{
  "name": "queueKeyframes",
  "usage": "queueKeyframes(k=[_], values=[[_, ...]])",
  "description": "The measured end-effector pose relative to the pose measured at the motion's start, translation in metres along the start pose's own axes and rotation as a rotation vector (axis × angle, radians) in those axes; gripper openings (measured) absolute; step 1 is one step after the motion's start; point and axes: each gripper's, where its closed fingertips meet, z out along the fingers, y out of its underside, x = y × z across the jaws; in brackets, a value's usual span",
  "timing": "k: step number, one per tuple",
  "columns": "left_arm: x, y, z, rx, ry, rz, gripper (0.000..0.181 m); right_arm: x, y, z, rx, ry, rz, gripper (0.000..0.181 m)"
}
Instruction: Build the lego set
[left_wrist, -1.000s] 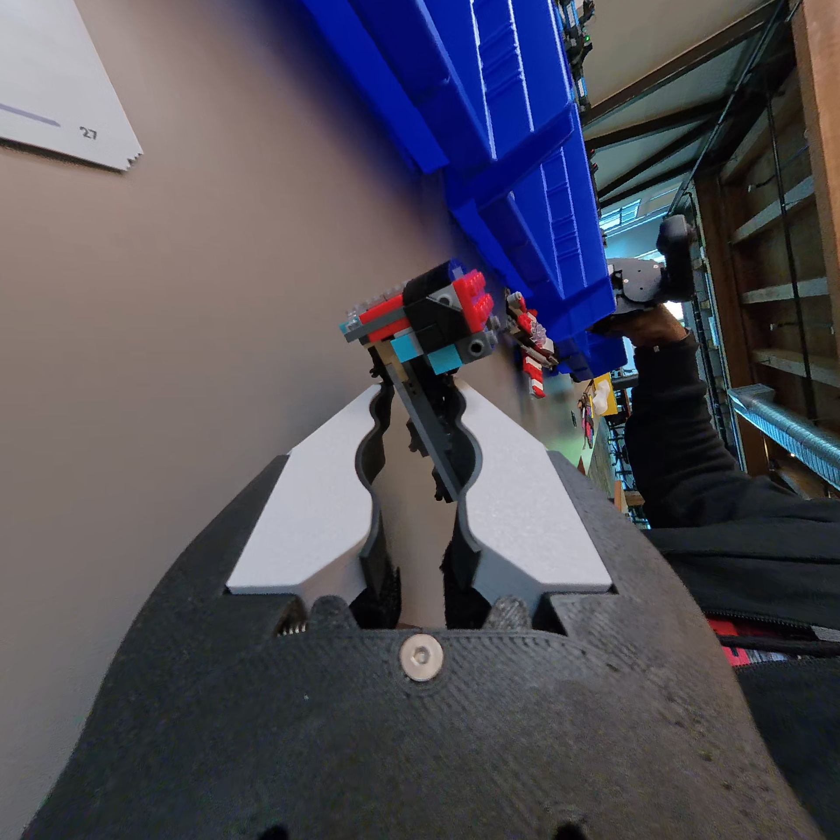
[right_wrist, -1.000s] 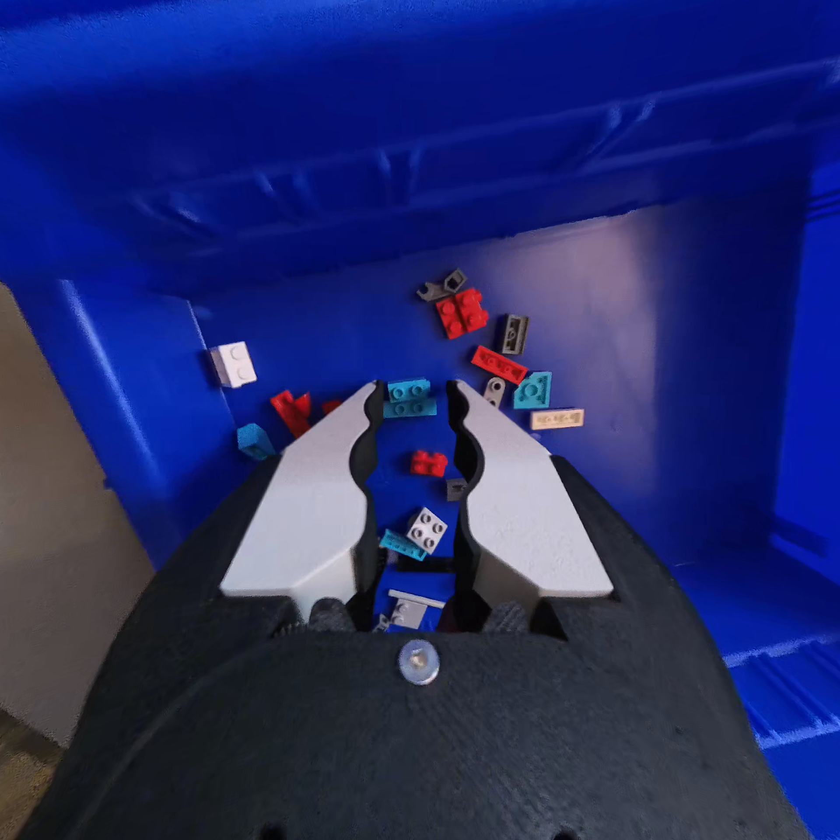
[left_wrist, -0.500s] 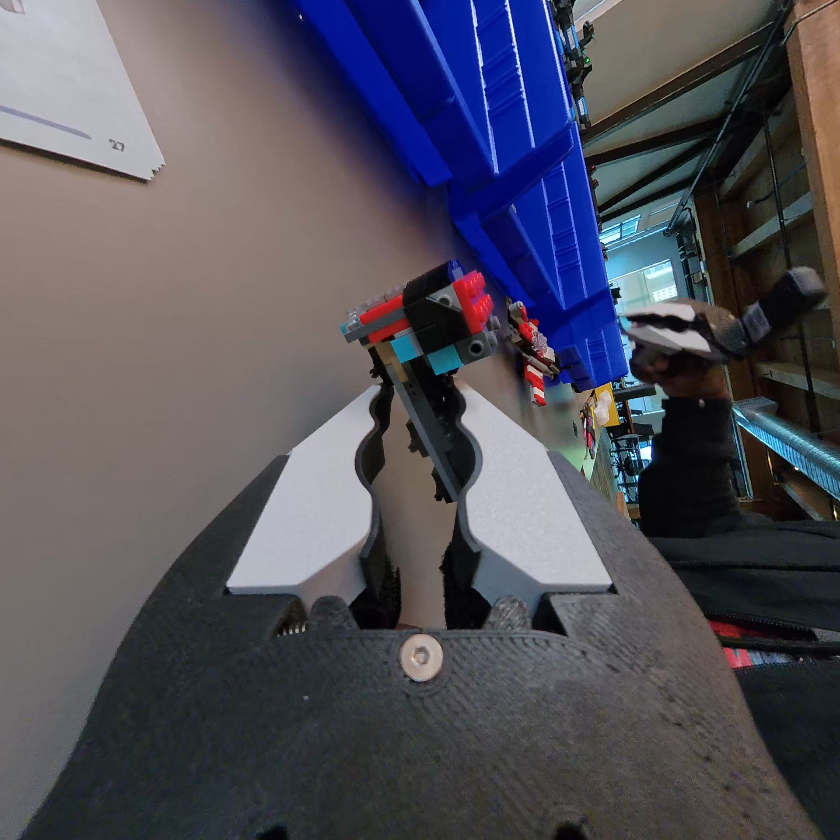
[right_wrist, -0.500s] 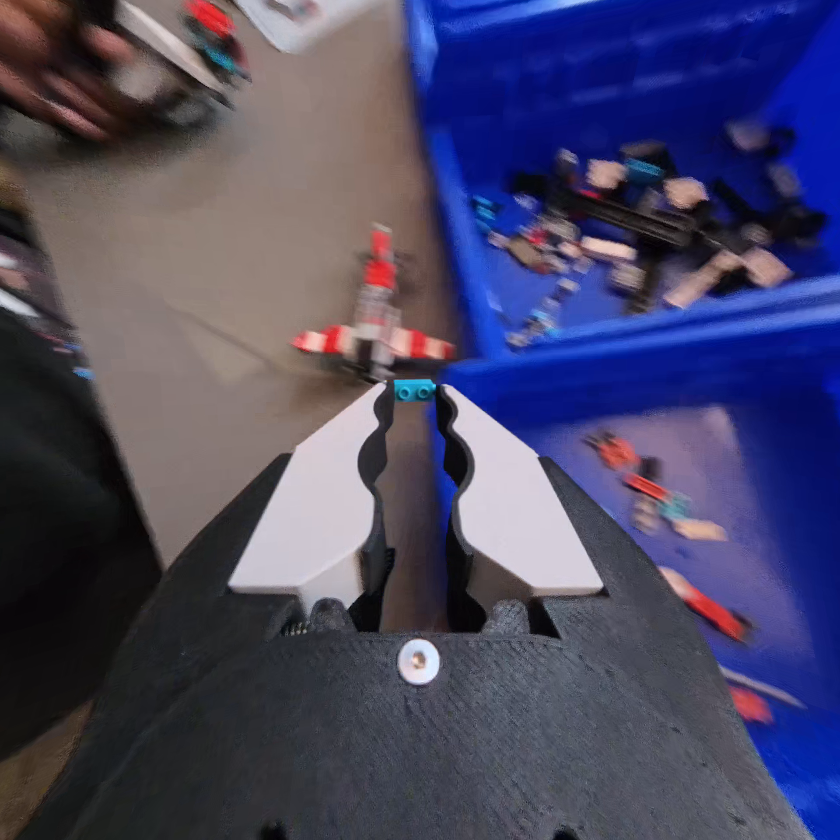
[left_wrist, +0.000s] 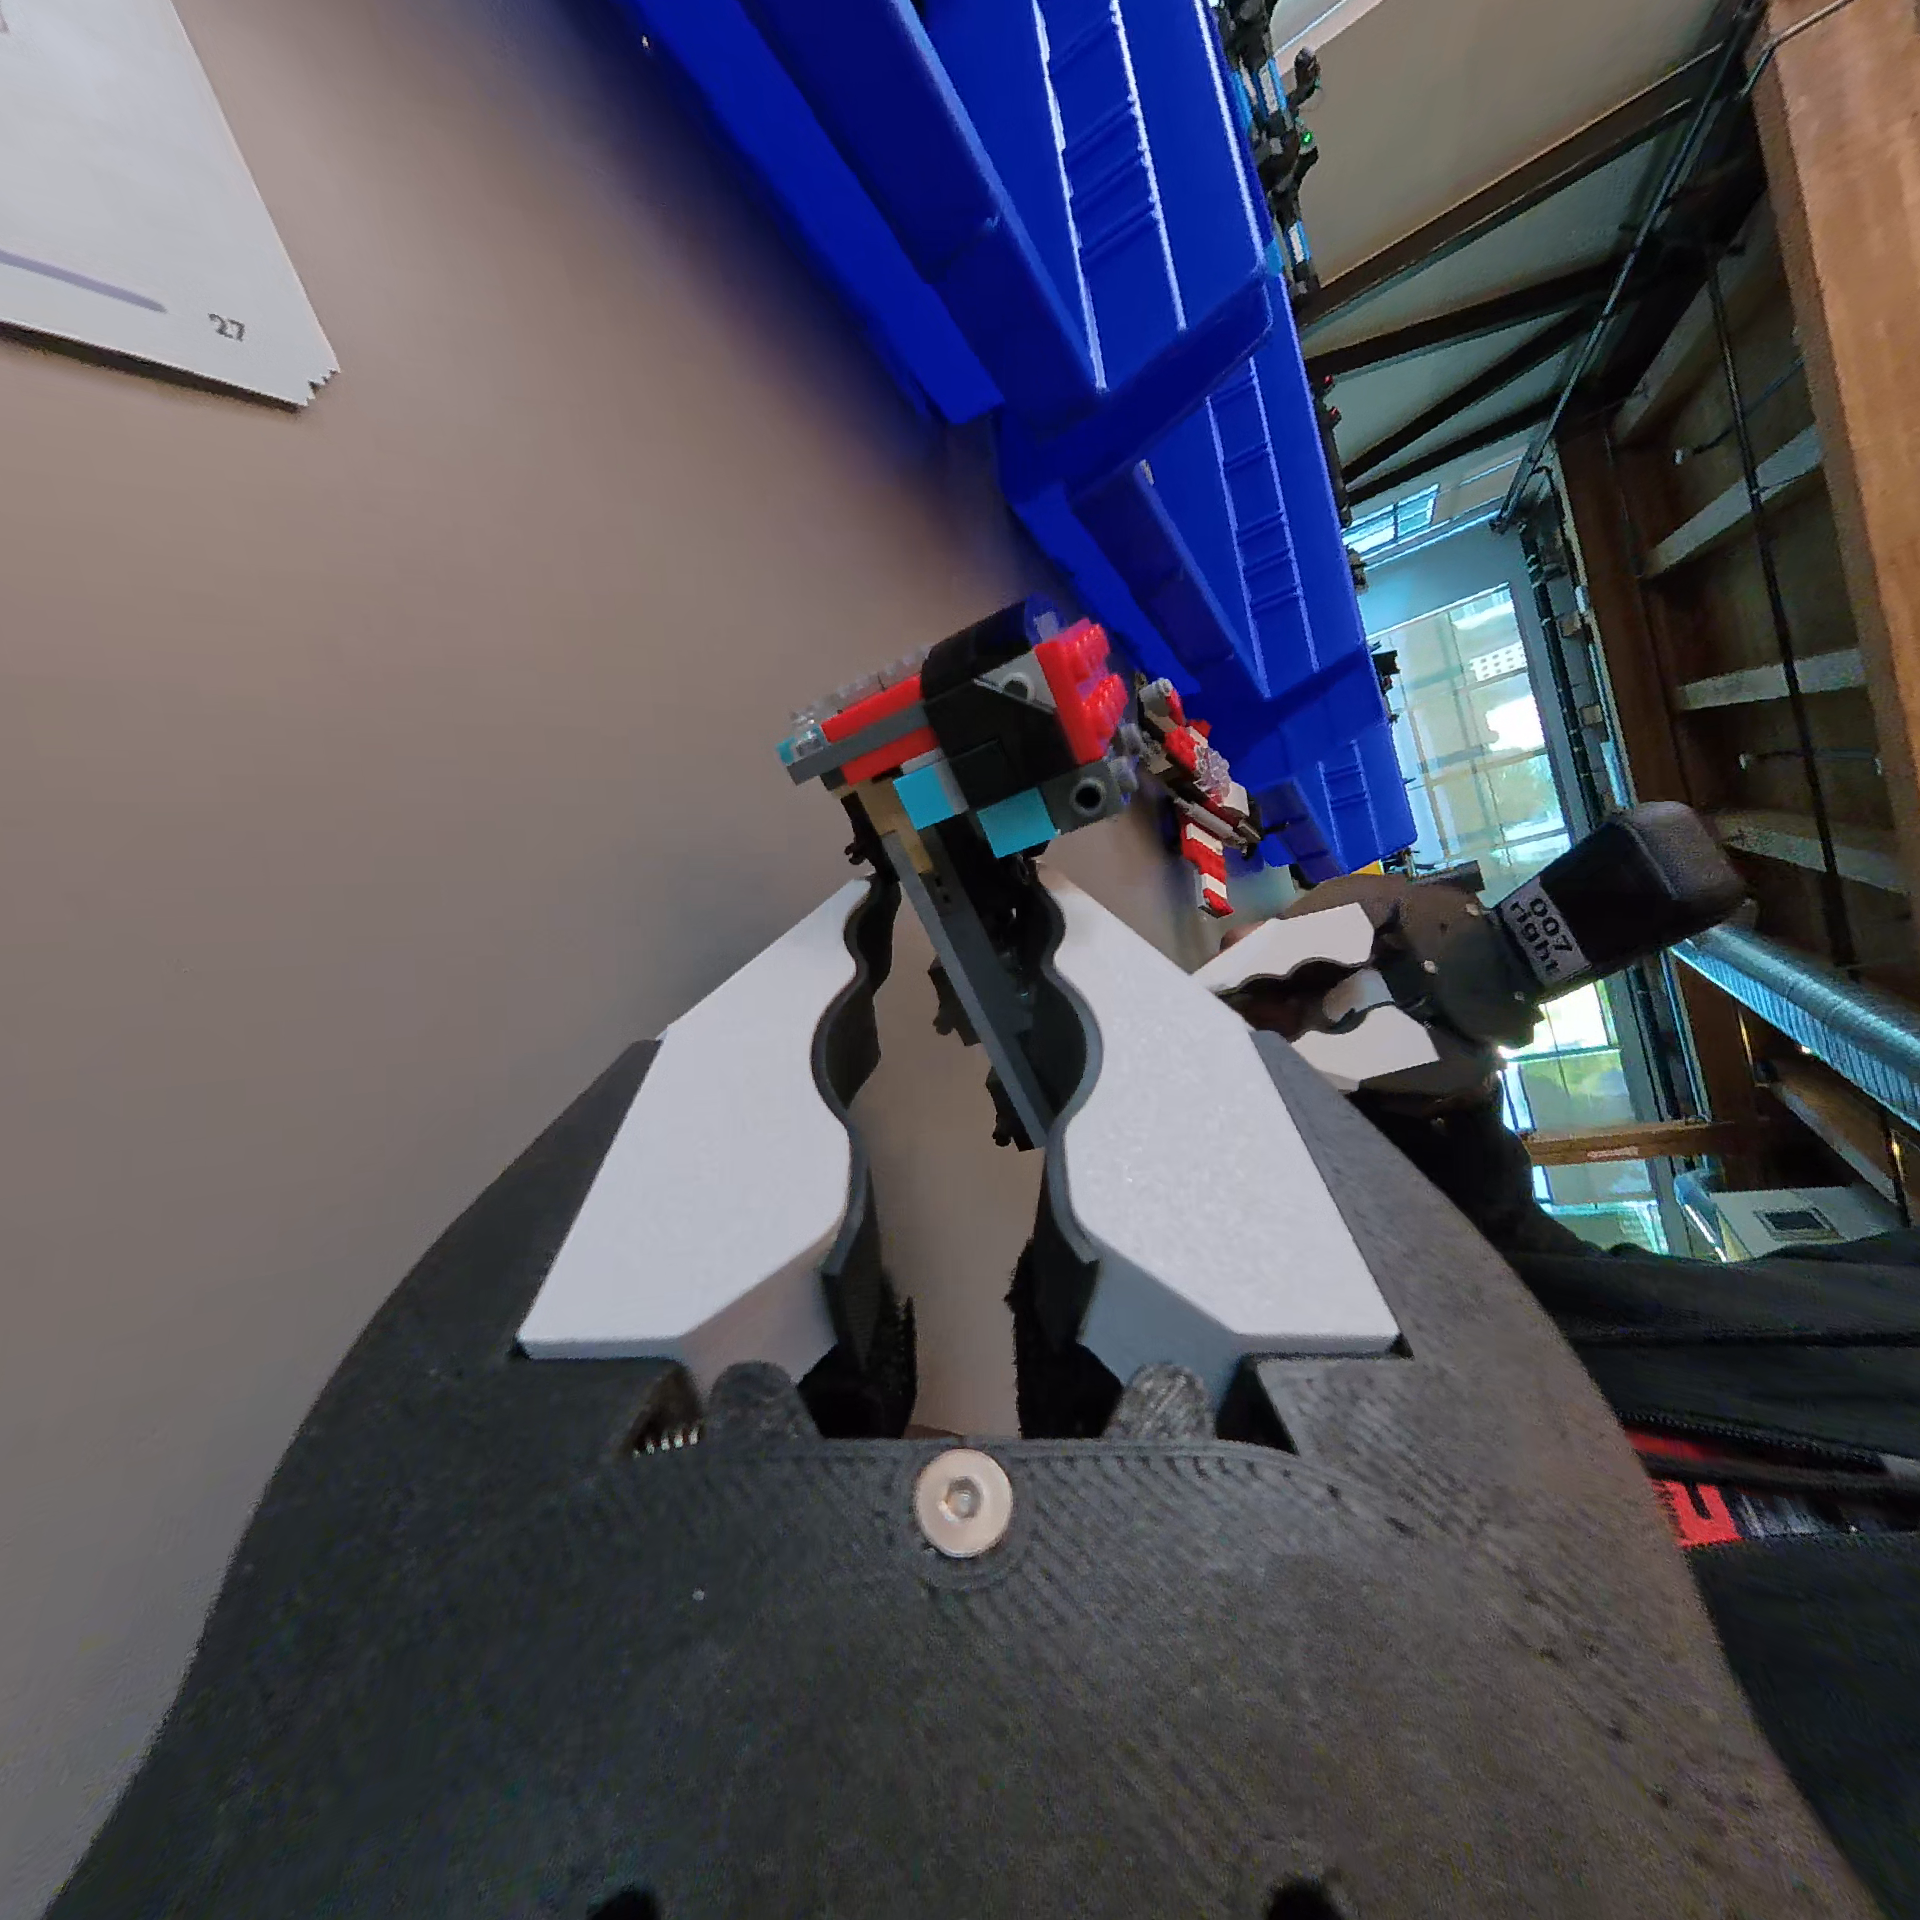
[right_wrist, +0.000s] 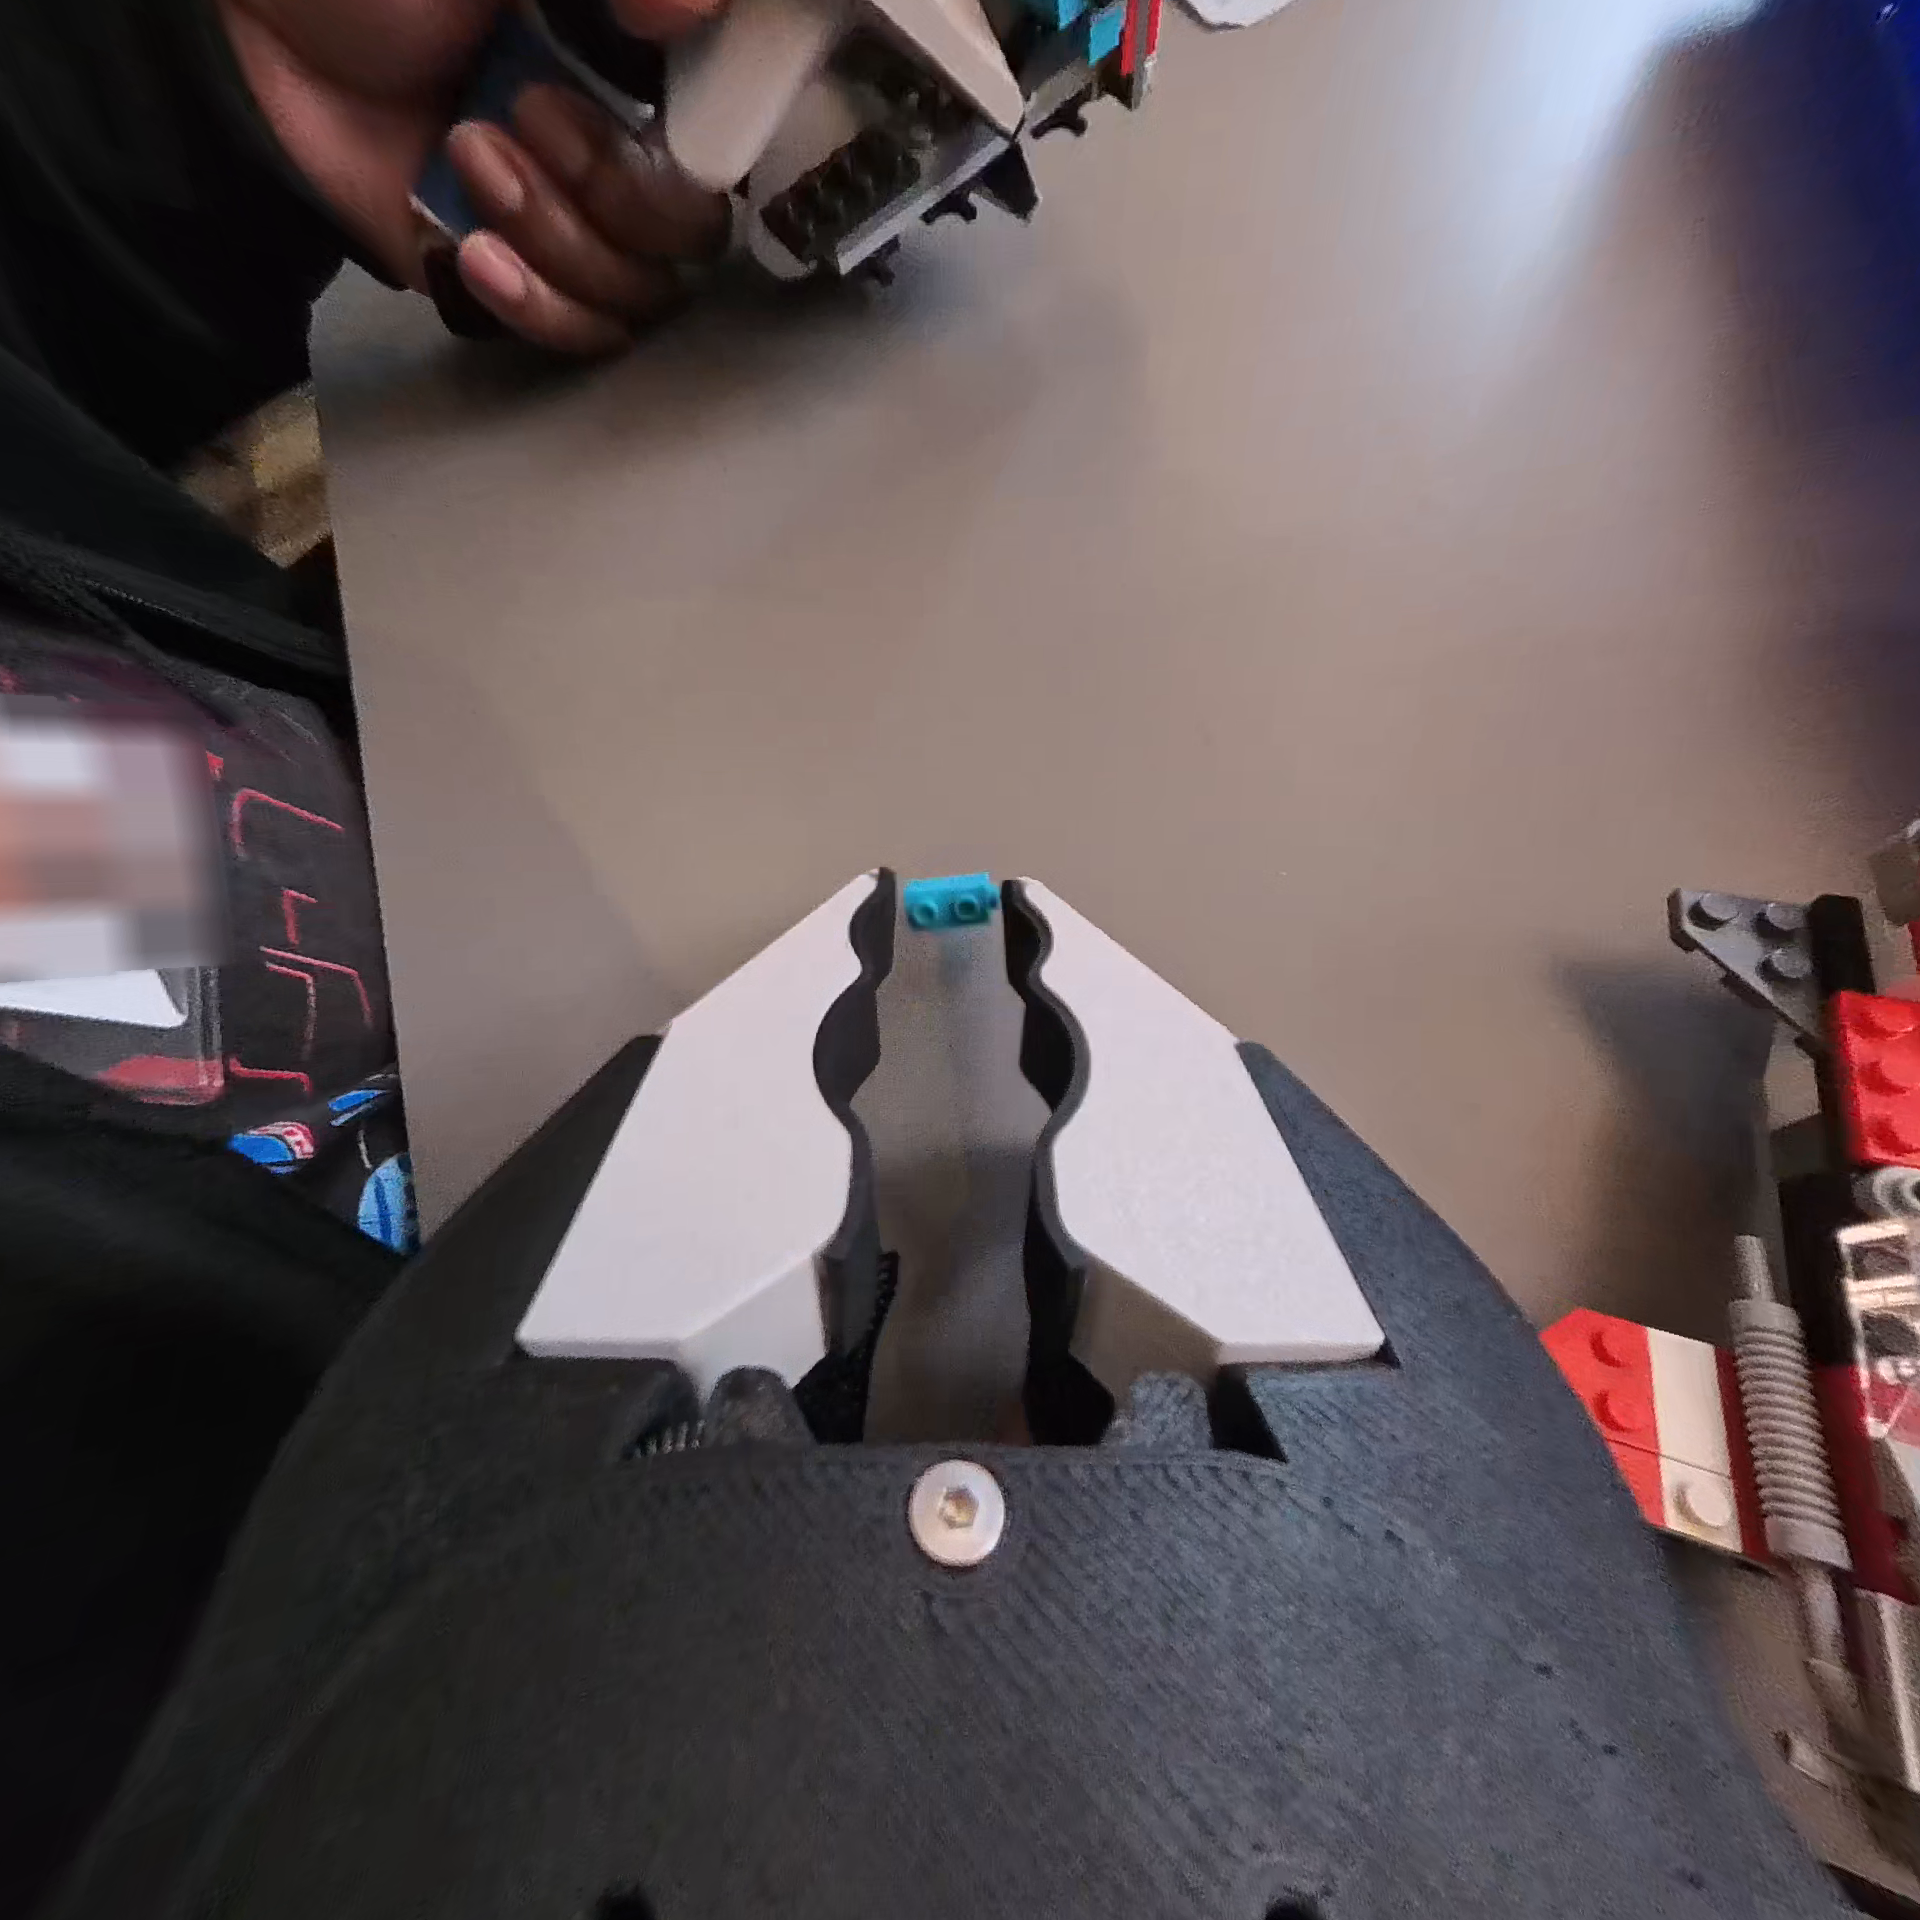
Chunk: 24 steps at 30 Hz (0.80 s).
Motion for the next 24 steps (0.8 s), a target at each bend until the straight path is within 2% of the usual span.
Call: queueKeyframes(k=[1, 4, 6, 9, 12, 15, 18, 21, 24], values=[[0.000, -0.001, 0.000, 0.004, 0.001, 0.000, 0.024, 0.000, 0.001, -0.001, -0.005, -0.004, 0.000, 0.024], [0.001, 0.000, 0.000, 0.004, 0.001, 0.006, 0.024, 0.002, 0.010, -0.012, -0.041, -0.026, 0.010, 0.033], [0.001, -0.001, -0.001, 0.010, -0.001, 0.008, 0.024, -0.002, 0.010, -0.035, -0.039, -0.068, 0.009, 0.037], [0.000, -0.002, -0.003, 0.024, 0.001, 0.000, 0.024, 0.005, 0.005, -0.103, -0.039, -0.087, -0.027, 0.033], [0.000, -0.002, -0.001, 0.015, 0.002, -0.002, 0.024, 0.073, 0.006, -0.190, -0.100, 0.177, -0.076, 0.024], [0.001, 0.000, 0.003, -0.014, 0.002, 0.009, 0.024, 0.169, 0.040, -0.262, -0.348, 0.478, -0.076, 0.020], [0.002, 0.002, 0.006, -0.028, 0.001, 0.023, 0.024, 0.239, 0.095, -0.296, -0.697, 0.580, -0.101, 0.020], [0.003, 0.001, 0.004, -0.012, -0.001, 0.038, 0.024, 0.269, 0.146, -0.308, -1.040, 0.537, -0.153, 0.019], [0.004, -0.002, 0.000, 0.020, -0.003, 0.051, 0.024, 0.270, 0.168, -0.301, -1.149, 0.440, -0.134, 0.015]])
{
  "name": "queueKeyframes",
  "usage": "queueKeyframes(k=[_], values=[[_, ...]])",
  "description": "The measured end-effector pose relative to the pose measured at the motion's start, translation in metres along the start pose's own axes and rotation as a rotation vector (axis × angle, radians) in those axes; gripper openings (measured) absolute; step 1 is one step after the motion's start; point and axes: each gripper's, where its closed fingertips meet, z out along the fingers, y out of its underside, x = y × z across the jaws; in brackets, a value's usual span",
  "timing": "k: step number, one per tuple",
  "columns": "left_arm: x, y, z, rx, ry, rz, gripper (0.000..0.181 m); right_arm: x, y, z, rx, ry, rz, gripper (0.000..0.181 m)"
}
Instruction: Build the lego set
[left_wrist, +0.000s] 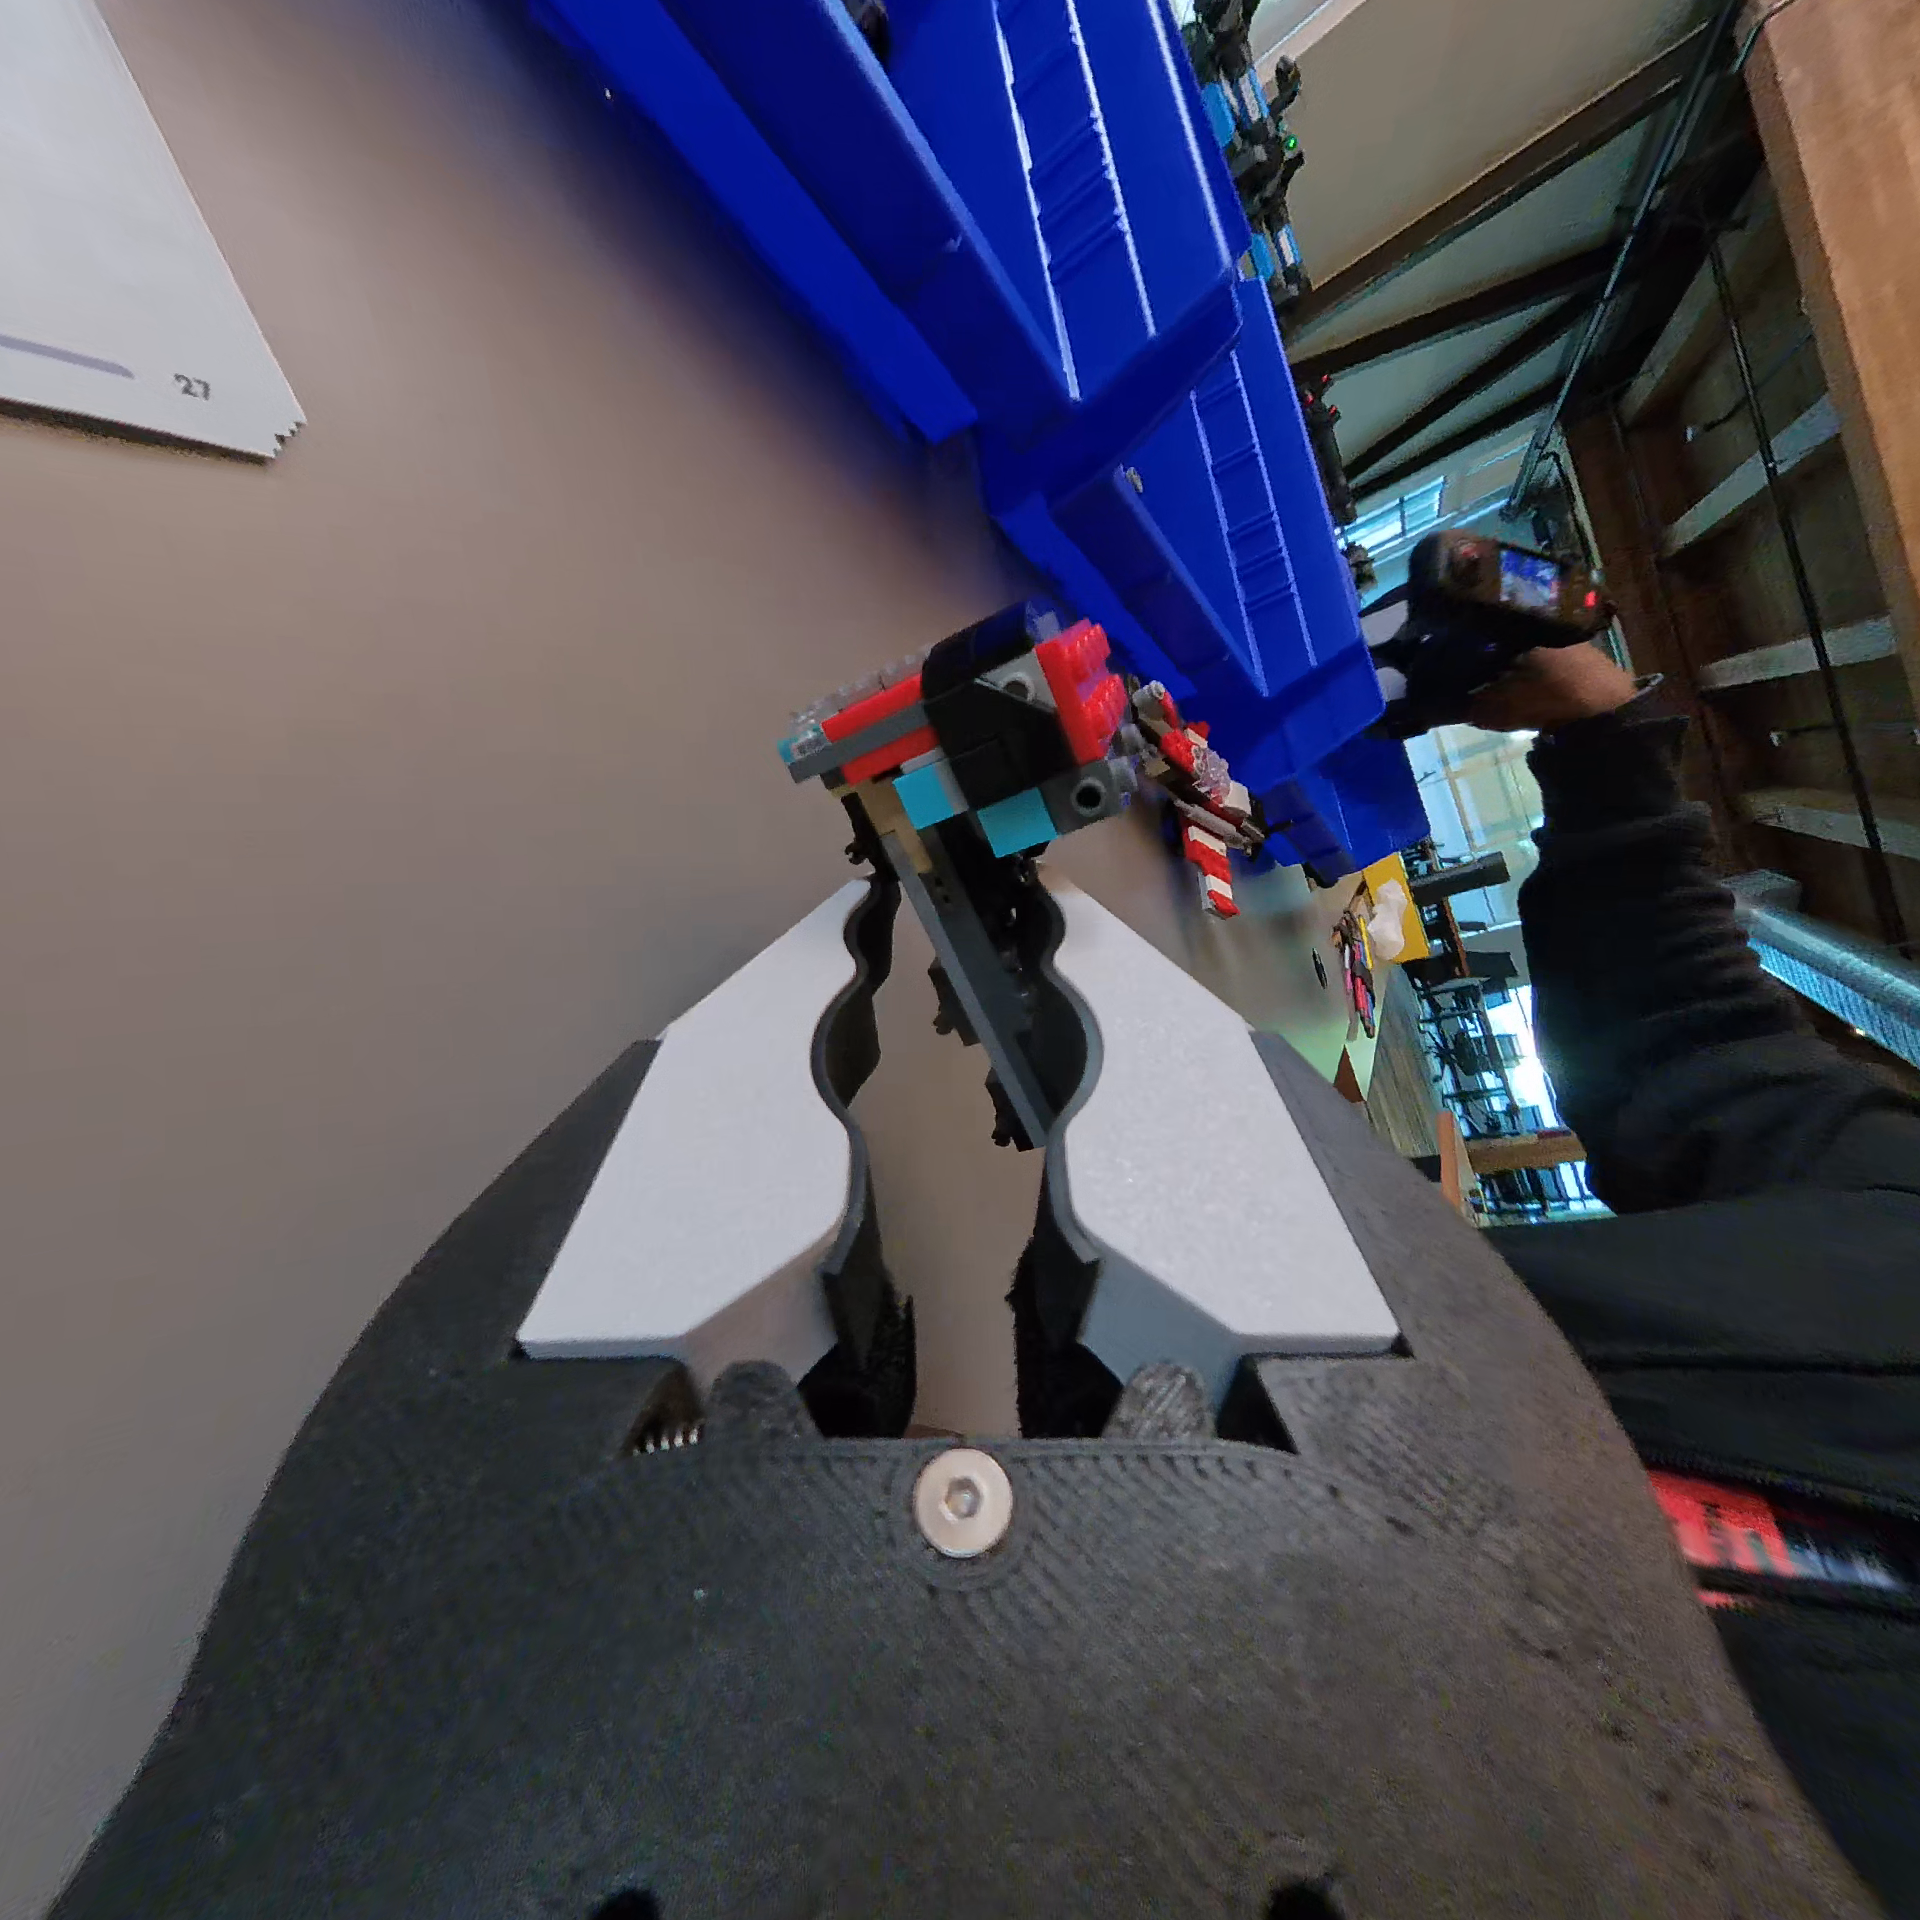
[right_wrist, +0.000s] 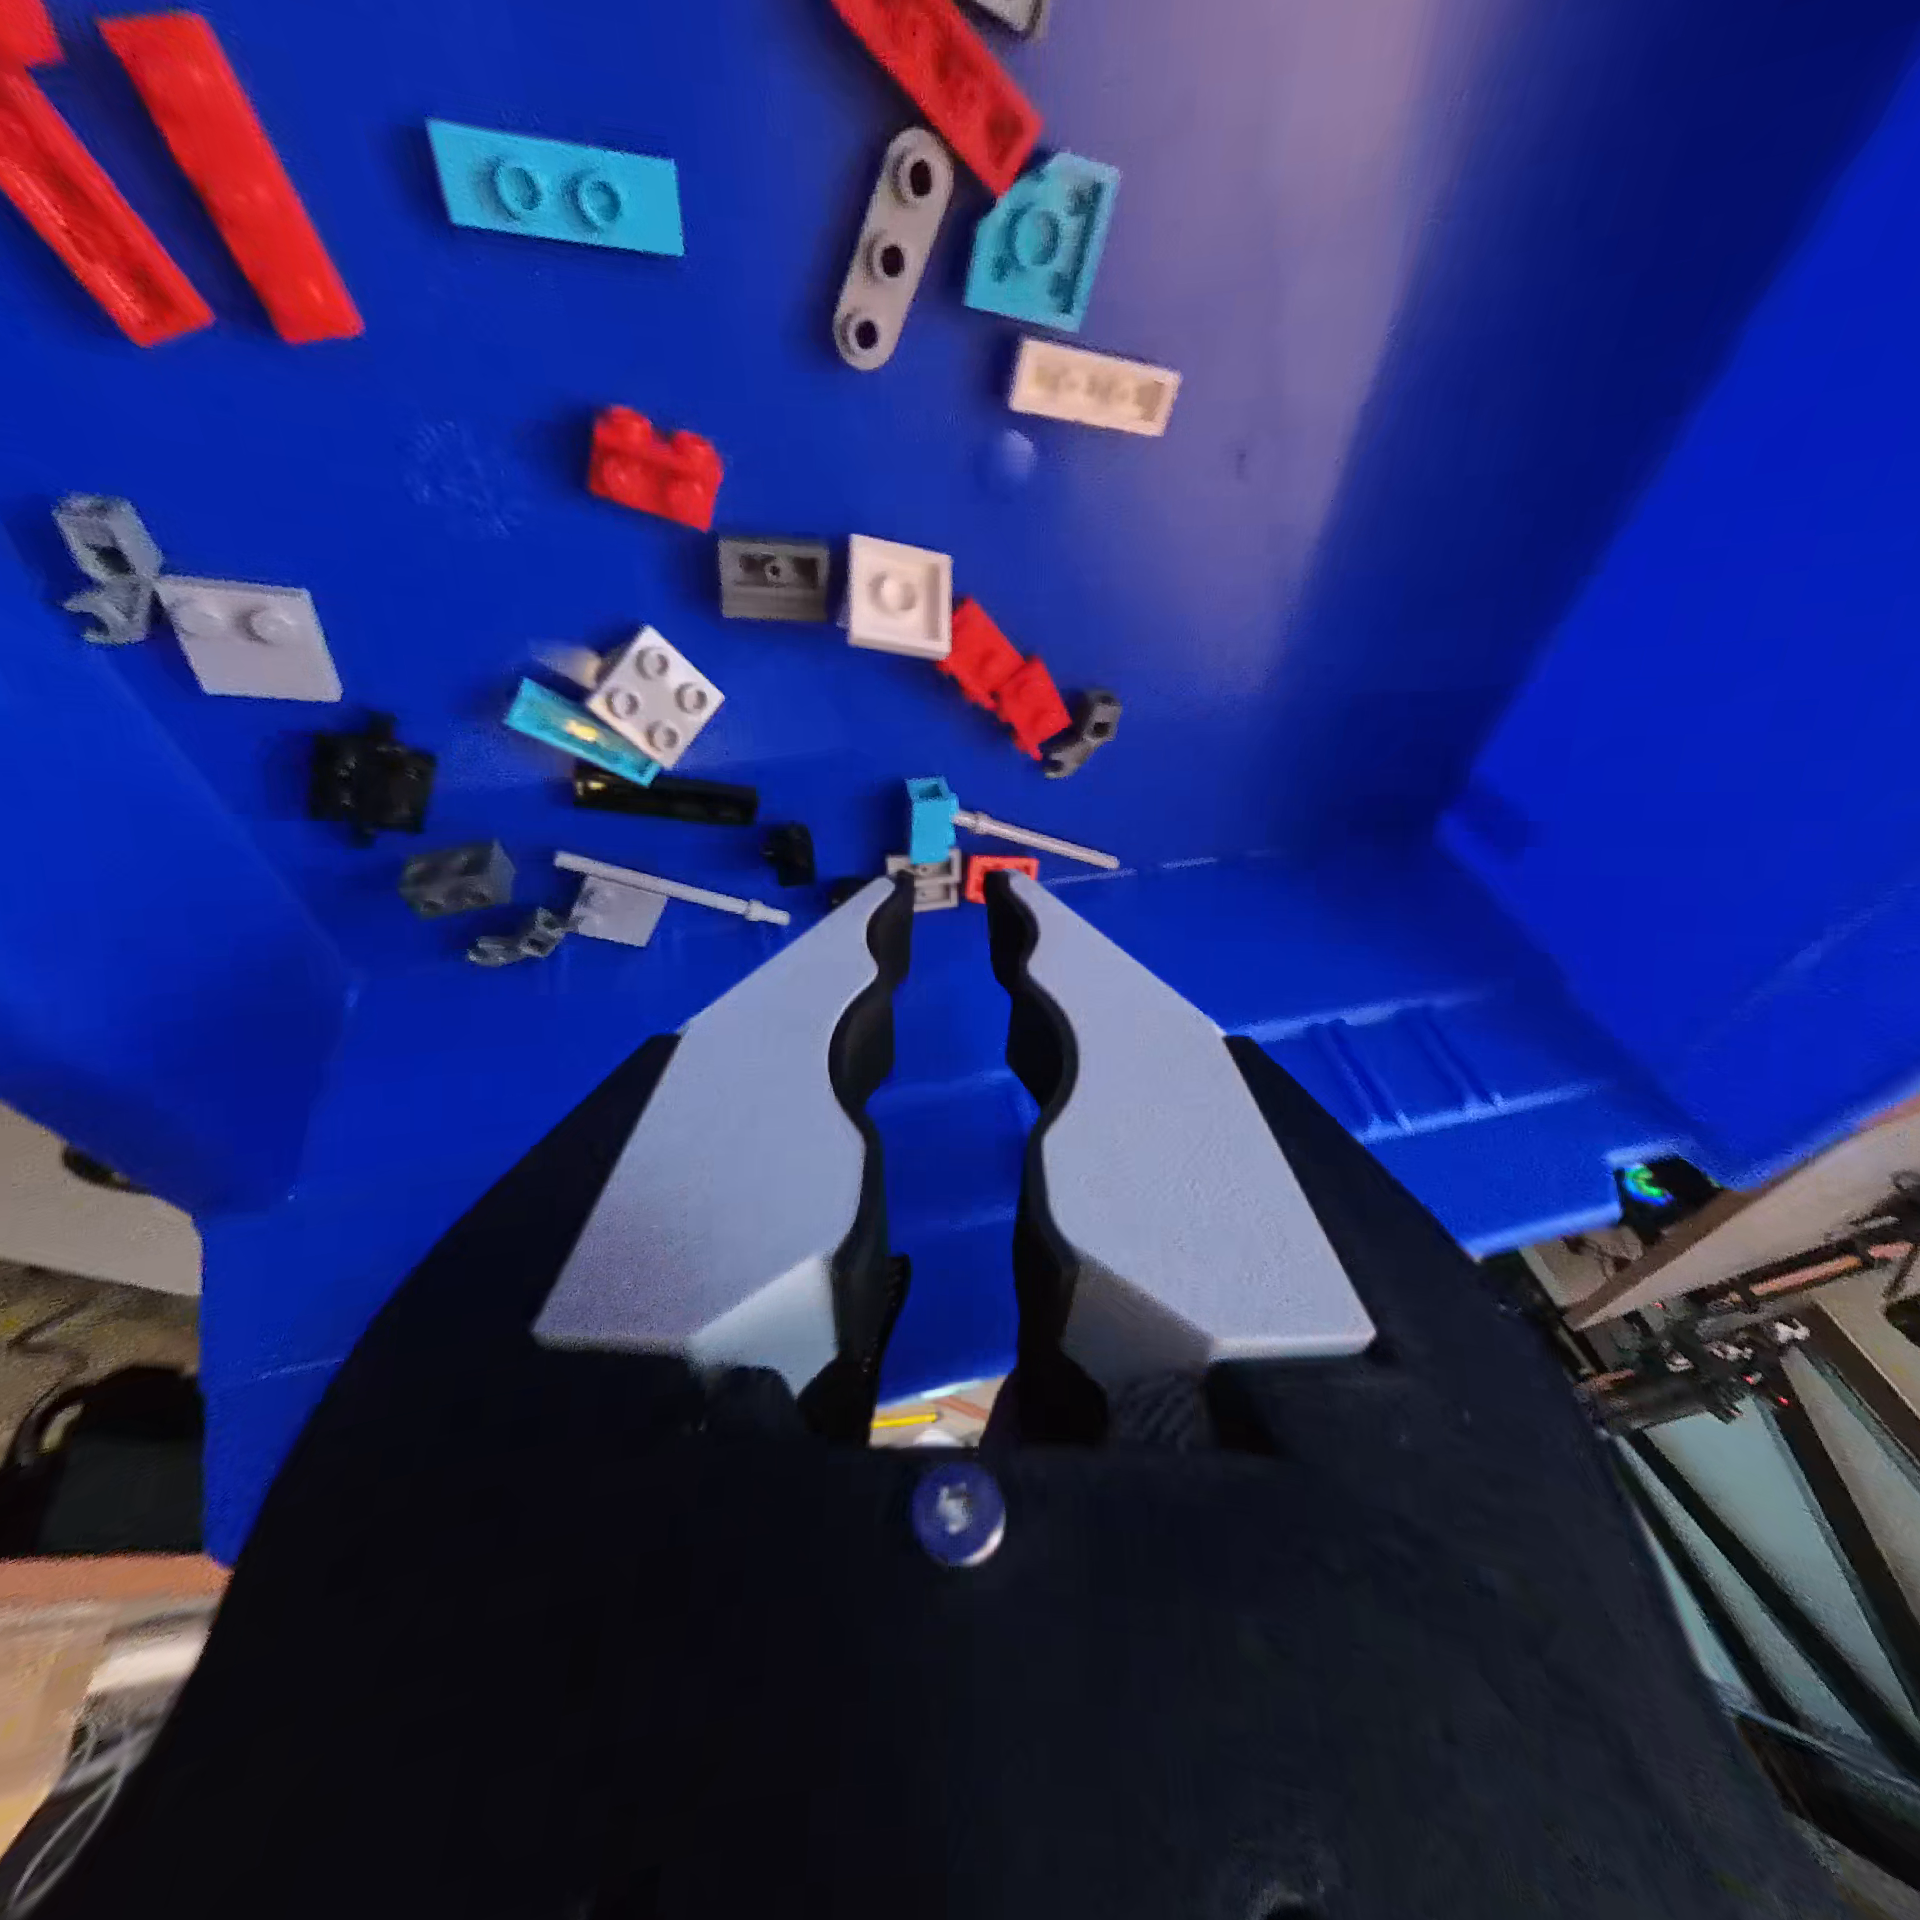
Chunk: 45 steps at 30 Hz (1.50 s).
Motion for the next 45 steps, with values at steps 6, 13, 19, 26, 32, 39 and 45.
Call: queueKeyframes(k=[6, 13, 19, 26, 32, 39, 45], values=[[0.002, -0.002, 0.000, 0.014, 0.001, 0.019, 0.024, 0.000, 0.004, 0.018, -0.096, -0.027, -0.032, 0.016], [0.007, -0.001, -0.001, 0.010, 0.032, 0.031, 0.024, -0.001, 0.007, 0.025, -0.158, -0.044, -0.037, 0.011], [0.010, -0.004, -0.006, 0.039, 0.059, 0.038, 0.024, 0.001, 0.007, 0.007, -0.083, -0.030, 0.029, 0.012], [0.016, -0.004, -0.011, 0.061, 0.093, 0.052, 0.024, -0.025, -0.045, -0.088, 0.262, 0.037, 0.086, 0.012], [0.022, -0.005, -0.017, 0.085, 0.138, 0.045, 0.024, -0.120, -0.163, -0.209, 0.736, -0.031, -0.086, 0.011], [0.022, -0.005, -0.041, 0.122, 0.190, -0.016, 0.024, -0.221, -0.310, -0.252, 0.988, -0.093, -0.232, 0.011], [0.015, -0.013, -0.067, 0.173, 0.230, -0.067, 0.024, -0.274, -0.415, -0.226, 1.088, -0.198, -0.070, 0.011]])
